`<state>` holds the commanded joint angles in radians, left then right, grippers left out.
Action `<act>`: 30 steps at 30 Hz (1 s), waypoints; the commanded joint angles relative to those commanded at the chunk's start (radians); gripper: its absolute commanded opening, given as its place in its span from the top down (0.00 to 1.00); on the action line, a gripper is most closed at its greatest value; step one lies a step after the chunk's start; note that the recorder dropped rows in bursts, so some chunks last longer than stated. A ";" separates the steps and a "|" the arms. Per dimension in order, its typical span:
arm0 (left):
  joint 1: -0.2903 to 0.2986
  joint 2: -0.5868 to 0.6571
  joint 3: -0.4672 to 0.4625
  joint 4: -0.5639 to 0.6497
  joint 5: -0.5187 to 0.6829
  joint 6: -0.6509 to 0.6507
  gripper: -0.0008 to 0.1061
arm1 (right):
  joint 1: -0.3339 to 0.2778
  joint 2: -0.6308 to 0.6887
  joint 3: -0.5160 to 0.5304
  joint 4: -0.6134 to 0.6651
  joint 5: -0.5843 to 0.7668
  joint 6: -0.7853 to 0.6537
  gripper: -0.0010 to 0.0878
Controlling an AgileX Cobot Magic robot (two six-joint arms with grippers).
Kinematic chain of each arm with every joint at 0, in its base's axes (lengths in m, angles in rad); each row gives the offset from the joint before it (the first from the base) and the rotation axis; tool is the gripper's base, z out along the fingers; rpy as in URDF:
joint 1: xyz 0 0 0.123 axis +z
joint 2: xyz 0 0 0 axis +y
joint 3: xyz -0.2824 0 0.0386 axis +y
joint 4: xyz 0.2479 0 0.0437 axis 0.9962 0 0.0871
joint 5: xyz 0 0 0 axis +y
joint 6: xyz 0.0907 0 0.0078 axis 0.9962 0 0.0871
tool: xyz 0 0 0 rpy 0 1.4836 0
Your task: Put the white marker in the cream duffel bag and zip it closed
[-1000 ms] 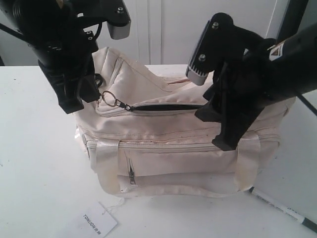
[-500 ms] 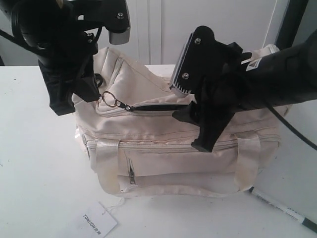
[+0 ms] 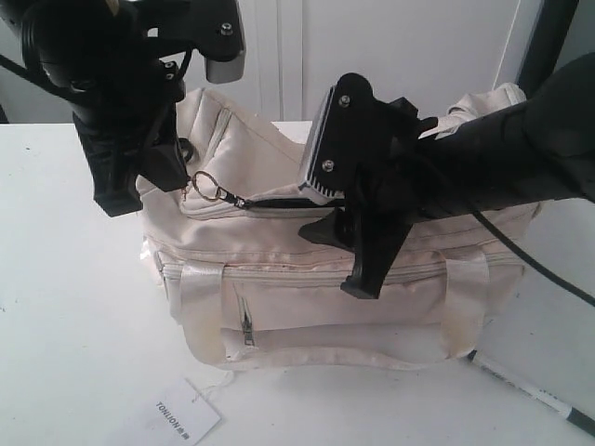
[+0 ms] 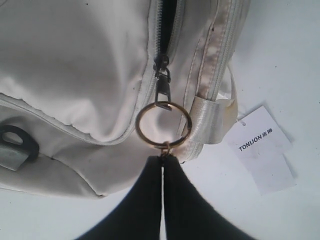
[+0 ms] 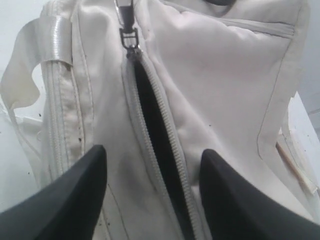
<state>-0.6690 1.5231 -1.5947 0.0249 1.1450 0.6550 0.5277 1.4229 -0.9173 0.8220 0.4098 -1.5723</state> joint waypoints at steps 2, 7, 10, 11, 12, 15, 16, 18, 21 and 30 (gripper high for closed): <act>0.000 0.000 0.000 -0.015 0.000 0.000 0.99 | 0.000 0.004 0.000 0.019 -0.007 0.000 0.39; 0.000 0.000 0.000 -0.017 0.000 0.000 0.99 | 0.000 0.006 0.000 0.120 -0.007 -0.078 0.40; 0.000 0.000 0.000 -0.025 0.002 0.000 0.99 | 0.000 0.006 -0.002 0.177 -0.004 -0.130 0.40; 0.000 0.000 0.000 -0.025 0.002 0.000 0.99 | 0.000 0.006 -0.002 0.177 -0.002 -0.141 0.40; 0.000 0.000 0.000 -0.025 0.002 0.000 0.99 | 0.000 0.006 -0.002 0.177 0.000 -0.152 0.41; 0.000 0.000 0.000 -0.025 0.002 0.000 0.99 | 0.000 0.011 -0.002 0.177 0.004 -0.154 0.43; 0.000 0.000 0.000 -0.025 0.002 0.000 0.99 | 0.000 0.016 -0.002 0.177 0.004 -0.154 0.44; 0.000 0.000 0.000 -0.025 0.002 0.000 0.99 | 0.000 0.028 -0.002 0.177 0.002 -0.154 0.46; 0.000 0.000 0.000 -0.025 0.004 0.000 0.99 | 0.000 0.045 -0.002 0.174 -0.007 -0.154 0.49; 0.000 0.000 0.000 -0.025 0.008 0.000 0.99 | 0.000 0.050 -0.002 0.174 -0.043 -0.154 0.77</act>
<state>-0.6690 1.5231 -1.5947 0.0000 1.1527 0.6550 0.5277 1.4727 -0.9191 0.9961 0.3671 -1.7262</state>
